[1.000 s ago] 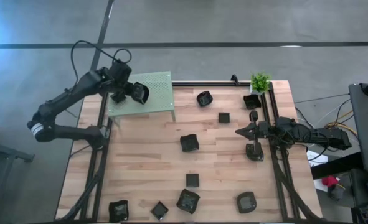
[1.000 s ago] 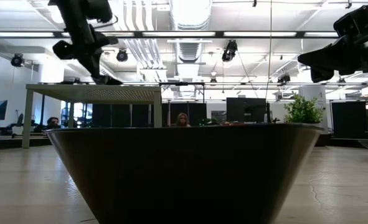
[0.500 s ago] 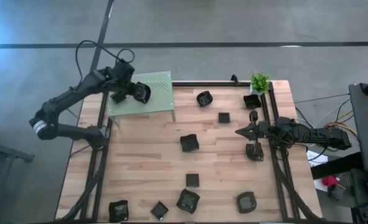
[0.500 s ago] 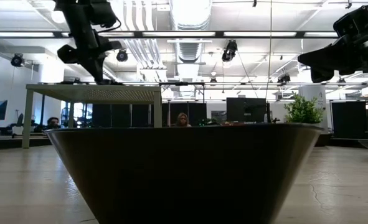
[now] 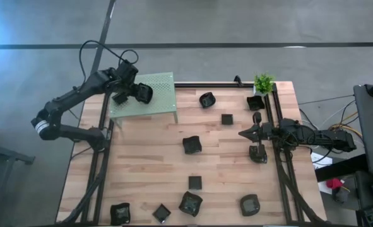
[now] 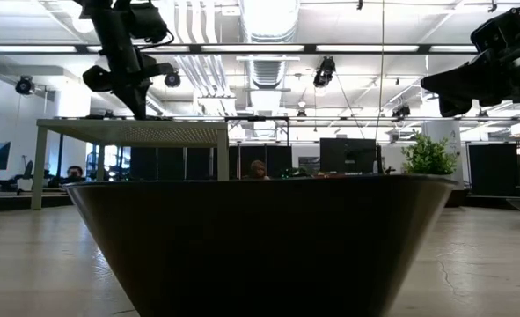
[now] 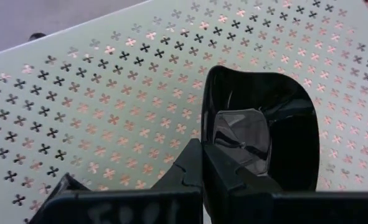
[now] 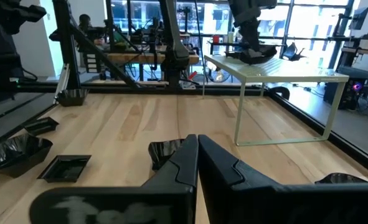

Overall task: Pick & Place Mini shaped plates
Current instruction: Put the black leaf shaped plate on the shelf

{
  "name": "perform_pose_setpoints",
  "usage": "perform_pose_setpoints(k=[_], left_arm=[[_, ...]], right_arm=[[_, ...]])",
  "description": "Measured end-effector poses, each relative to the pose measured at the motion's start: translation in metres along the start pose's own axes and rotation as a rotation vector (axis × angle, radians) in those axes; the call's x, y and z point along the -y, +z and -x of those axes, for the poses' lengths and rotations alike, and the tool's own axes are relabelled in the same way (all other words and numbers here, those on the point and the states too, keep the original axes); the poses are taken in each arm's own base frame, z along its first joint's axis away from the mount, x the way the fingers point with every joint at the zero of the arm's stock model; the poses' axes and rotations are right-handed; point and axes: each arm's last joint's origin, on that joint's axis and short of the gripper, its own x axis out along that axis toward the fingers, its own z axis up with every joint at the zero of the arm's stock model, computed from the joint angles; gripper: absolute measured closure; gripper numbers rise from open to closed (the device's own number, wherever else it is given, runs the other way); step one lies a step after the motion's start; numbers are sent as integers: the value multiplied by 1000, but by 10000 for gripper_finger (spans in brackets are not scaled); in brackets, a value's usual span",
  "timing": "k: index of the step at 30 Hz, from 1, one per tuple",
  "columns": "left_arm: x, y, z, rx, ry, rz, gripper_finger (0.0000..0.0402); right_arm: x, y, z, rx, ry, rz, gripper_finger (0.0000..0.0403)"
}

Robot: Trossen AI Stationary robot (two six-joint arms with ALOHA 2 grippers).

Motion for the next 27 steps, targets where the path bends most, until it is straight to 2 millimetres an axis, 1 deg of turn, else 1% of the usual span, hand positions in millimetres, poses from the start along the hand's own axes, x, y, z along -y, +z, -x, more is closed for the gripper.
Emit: perform_pose_setpoints(k=[14, 17, 23, 27], left_arm=[[0, -1, 0, -4, 9, -6, 399], [-1, -1, -1, -14, 14, -7, 384], [-2, -1, -1, -3, 43, -4, 338], [-3, -1, -1, 22, 91, -15, 325]], right_arm=[[0, 0, 0, 0, -1, 0, 394], [0, 0, 0, 0, -1, 0, 394], [0, 0, 0, 0, 0, 0, 394], [0, 0, 0, 0, 0, 0, 394]])
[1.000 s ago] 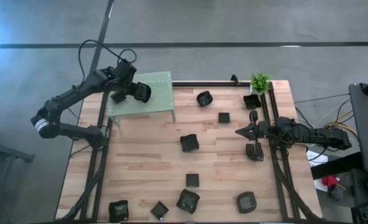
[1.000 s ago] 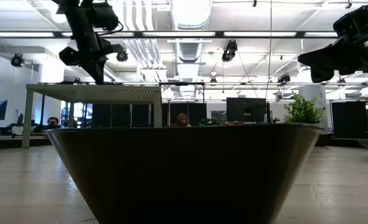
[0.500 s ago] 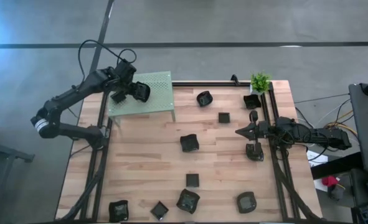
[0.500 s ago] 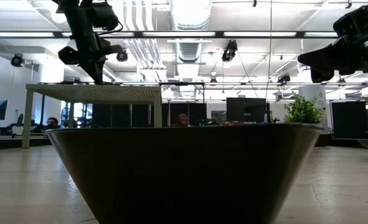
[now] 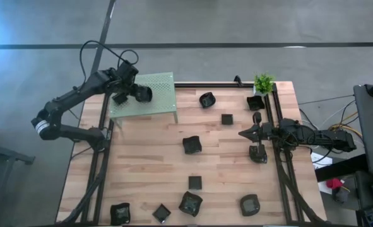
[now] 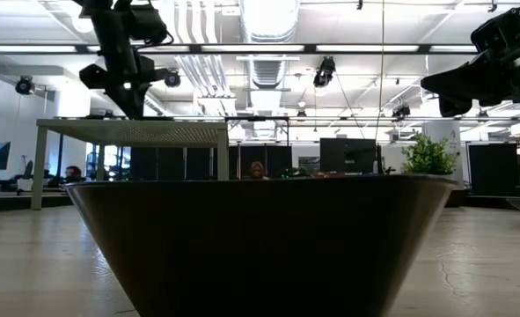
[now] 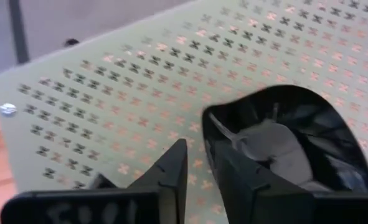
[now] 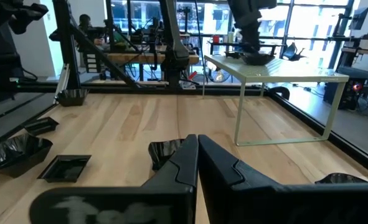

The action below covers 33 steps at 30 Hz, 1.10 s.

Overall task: Pick & Place Mini shaped plates
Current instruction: Put the black leaf shaped plate on the shelf, then put the black wave square shaped plate on the shelf

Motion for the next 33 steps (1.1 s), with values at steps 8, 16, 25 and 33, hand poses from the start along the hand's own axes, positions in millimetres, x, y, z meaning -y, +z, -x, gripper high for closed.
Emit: perform_pose_setpoints(k=[8, 16, 25, 33], left_arm=[[2, 4, 23, 81, -44, -74, 324], [25, -26, 60, 231, -87, -176, 366], [69, -93, 107, 452, -197, -359, 399], [89, -160, 145, 611, -378, -458, 401]], right_arm=[[0, 0, 0, 1, 0, 0, 394], [0, 3, 0, 26, -1, 1, 394], [1, 6, 0, 58, -27, -26, 394], [1, 20, 2, 117, -21, -80, 394]])
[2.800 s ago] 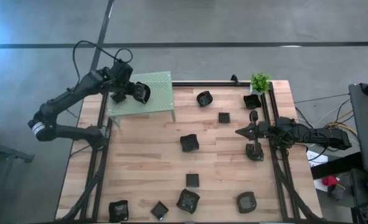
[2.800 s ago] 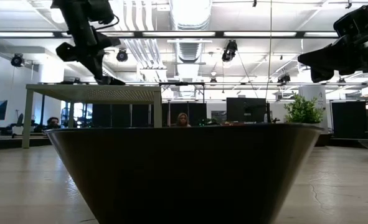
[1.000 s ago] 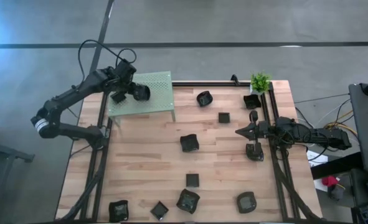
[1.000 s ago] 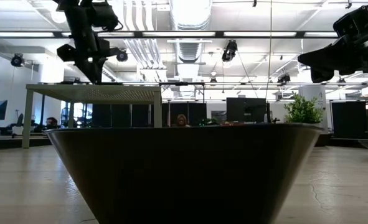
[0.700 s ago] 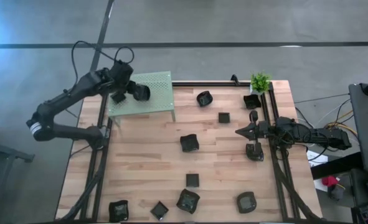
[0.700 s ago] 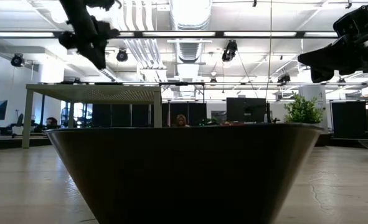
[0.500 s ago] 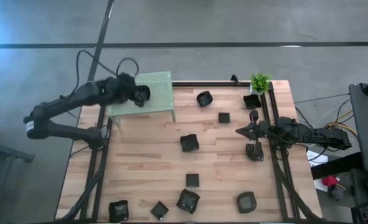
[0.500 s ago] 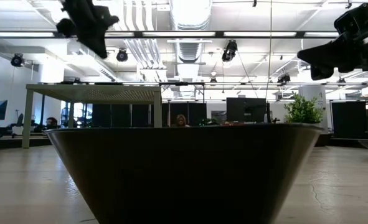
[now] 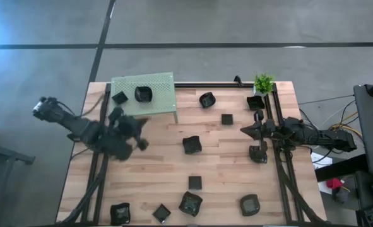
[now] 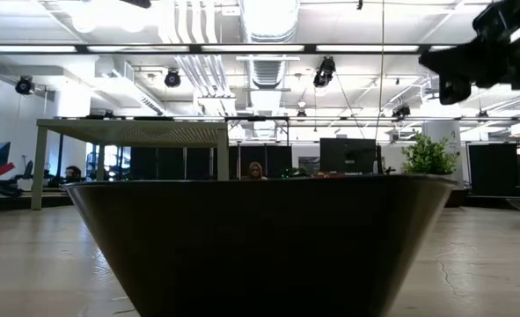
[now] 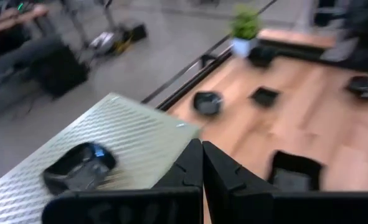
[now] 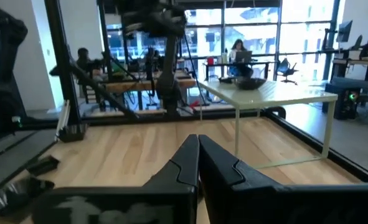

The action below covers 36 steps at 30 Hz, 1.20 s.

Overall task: Pick & Place Mini shaped plates
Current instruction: Put the black wave square shaped plate on the shelf

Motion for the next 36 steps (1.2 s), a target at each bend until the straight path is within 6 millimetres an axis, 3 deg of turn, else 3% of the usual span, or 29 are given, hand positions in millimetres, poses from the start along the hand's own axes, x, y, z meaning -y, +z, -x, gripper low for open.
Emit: perform_pose_setpoints(k=[6, 14, 24, 36], left_arm=[[33, -18, 18, 67, -57, -13, 401], [69, -40, 9, 52, -47, -34, 401], [105, -67, -6, 2, -52, -97, 401], [133, -85, -20, -32, -84, -102, 401]], right_arm=[[-3, 28, -2, -35, -1, 3, 394], [-4, 49, -26, -271, -29, -51, 394], [-4, 42, -62, -532, -32, -95, 394], [-2, 25, -77, -618, -46, -102, 394]])
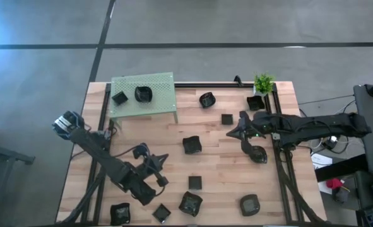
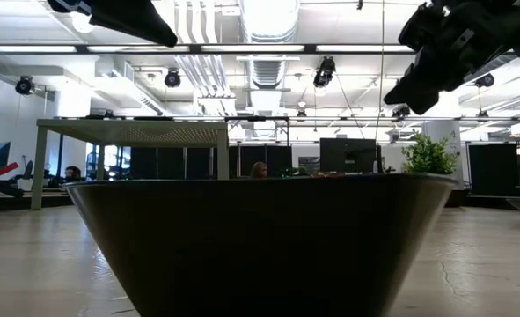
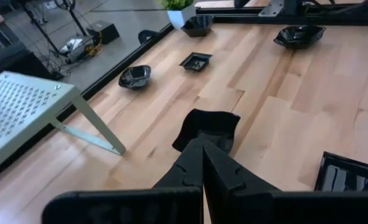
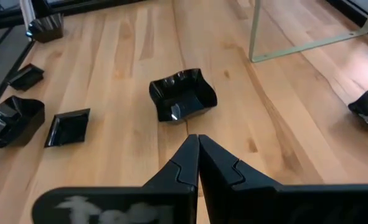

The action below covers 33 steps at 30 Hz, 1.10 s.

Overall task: Pick & Place Mini shaped plates
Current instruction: Put the black wave square shaped plate on the shelf

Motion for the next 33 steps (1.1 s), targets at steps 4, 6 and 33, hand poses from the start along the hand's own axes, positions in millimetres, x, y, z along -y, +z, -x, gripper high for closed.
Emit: perform_pose_setpoints(k=[4, 6, 33], left_arm=[[2, -2, -1, -1, 1, -34, 401], [2, -2, -1, 8, 8, -33, 401], [1, 1, -1, 14, 8, -143, 402]], right_arm=[[1, 0, -8, -11, -2, 6, 394], [1, 0, -14, -10, -2, 0, 394], [4, 10, -107, 17, 38, 178, 311]])
